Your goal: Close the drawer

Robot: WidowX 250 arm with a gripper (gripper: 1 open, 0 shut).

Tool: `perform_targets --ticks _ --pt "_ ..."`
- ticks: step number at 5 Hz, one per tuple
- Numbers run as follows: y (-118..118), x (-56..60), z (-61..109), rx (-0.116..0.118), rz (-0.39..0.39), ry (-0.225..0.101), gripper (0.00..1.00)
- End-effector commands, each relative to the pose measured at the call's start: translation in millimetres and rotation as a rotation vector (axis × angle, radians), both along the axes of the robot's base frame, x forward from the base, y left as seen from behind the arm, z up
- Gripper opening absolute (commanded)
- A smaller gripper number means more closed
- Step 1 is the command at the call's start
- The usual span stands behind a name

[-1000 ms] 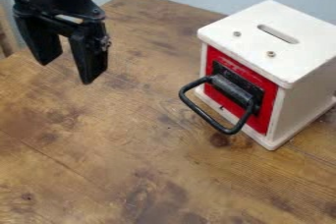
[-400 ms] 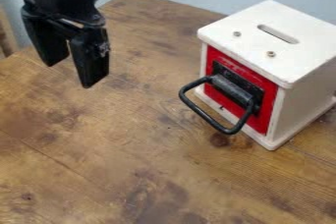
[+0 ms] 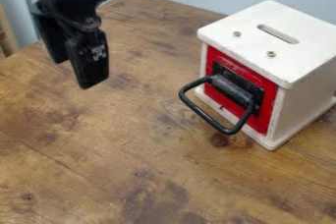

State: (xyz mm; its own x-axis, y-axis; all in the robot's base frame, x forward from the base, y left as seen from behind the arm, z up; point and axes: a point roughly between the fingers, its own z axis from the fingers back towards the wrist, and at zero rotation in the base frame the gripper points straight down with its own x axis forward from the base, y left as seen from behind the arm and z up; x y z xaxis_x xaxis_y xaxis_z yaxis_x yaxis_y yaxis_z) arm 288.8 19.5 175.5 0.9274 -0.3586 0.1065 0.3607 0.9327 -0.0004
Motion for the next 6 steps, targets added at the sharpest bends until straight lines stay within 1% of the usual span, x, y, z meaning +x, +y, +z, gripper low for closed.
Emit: perform_targets --ticks 1,2,4,6 --pt "18 7.8 11.6 0.001 0.011 -0.041 1.00" --pt "22 13.9 13.1 0.006 -0.016 -0.046 1.00" --pt "17 2.3 15.3 0.012 -0.041 -0.053 1.00" --pt "8 2.9 15.1 0.010 -0.074 -0.054 1.00"
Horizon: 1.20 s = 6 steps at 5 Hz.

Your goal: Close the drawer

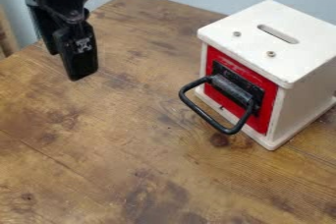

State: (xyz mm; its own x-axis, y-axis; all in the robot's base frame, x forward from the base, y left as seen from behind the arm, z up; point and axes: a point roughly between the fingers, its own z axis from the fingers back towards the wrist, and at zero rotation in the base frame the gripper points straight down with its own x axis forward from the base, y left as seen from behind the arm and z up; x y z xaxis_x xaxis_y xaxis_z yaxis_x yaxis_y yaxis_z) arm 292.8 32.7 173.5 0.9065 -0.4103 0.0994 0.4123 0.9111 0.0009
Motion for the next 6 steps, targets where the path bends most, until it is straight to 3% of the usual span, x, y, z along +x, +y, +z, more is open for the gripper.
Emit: perform_targets --ticks 1,2,4,5,6 --pt "-9 -0.6 17.0 0.003 -0.038 -0.061 1.00" --pt "-24 10.2 16.9 0.001 -0.092 -0.060 1.00" --pt "4 17.7 10.1 0.008 -0.033 -0.061 1.00" --pt "9 17.6 5.1 0.011 0.044 -0.058 1.00" --pt "6 15.6 -0.5 0.000 0.070 -0.043 1.00"
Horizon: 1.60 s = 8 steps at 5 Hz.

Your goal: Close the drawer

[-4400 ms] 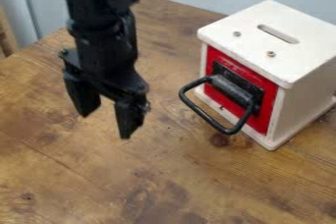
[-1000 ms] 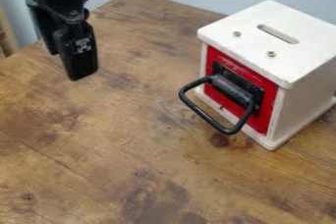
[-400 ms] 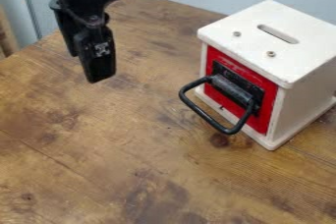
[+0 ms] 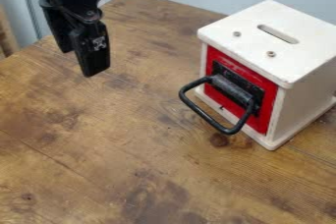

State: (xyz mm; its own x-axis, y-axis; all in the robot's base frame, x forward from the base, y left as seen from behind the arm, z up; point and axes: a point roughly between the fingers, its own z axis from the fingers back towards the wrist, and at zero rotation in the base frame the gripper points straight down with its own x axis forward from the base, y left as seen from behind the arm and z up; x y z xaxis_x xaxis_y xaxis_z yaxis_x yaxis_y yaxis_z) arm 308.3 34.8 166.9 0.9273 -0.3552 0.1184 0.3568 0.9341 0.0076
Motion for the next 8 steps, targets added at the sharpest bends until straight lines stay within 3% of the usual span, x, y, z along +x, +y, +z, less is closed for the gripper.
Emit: perform_targets --ticks 1,2,3,5,6,7,8 --pt "1 5.0 1.8 -0.006 -0.102 -0.003 1.00" --pt "0 11.7 7.5 0.020 -0.186 -0.027 1.00" --pt "1 17.7 9.7 0.015 -0.215 -0.028 1.00" --pt "16 17.9 14.5 0.021 -0.097 -0.041 1.00" --pt "17 21.7 -0.4 0.016 -0.082 -0.043 1.00" --pt "12 22.6 -16.0 -0.004 -0.097 -0.025 1.00" --pt "10 17.2 -8.0 0.001 -0.104 -0.017 1.00"
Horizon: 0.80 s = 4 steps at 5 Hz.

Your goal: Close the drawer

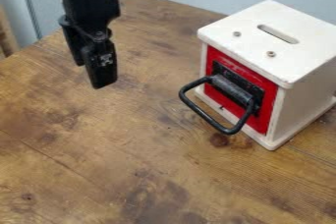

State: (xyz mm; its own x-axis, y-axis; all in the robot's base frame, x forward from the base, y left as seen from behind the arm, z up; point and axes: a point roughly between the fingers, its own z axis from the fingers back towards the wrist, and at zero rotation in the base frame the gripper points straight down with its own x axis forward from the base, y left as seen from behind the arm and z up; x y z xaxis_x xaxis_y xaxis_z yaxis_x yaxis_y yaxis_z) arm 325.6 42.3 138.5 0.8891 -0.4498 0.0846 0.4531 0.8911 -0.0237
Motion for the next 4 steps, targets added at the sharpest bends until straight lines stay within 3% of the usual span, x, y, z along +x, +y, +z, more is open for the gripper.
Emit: perform_targets --ticks 1,2,4 --pt "3 -0.5 28.8 0.037 -0.007 -0.077 1.00" --pt "4 1.3 21.9 0.044 -0.054 -0.109 1.00" --pt "7 5.5 9.6 0.012 -0.116 -0.094 1.00"
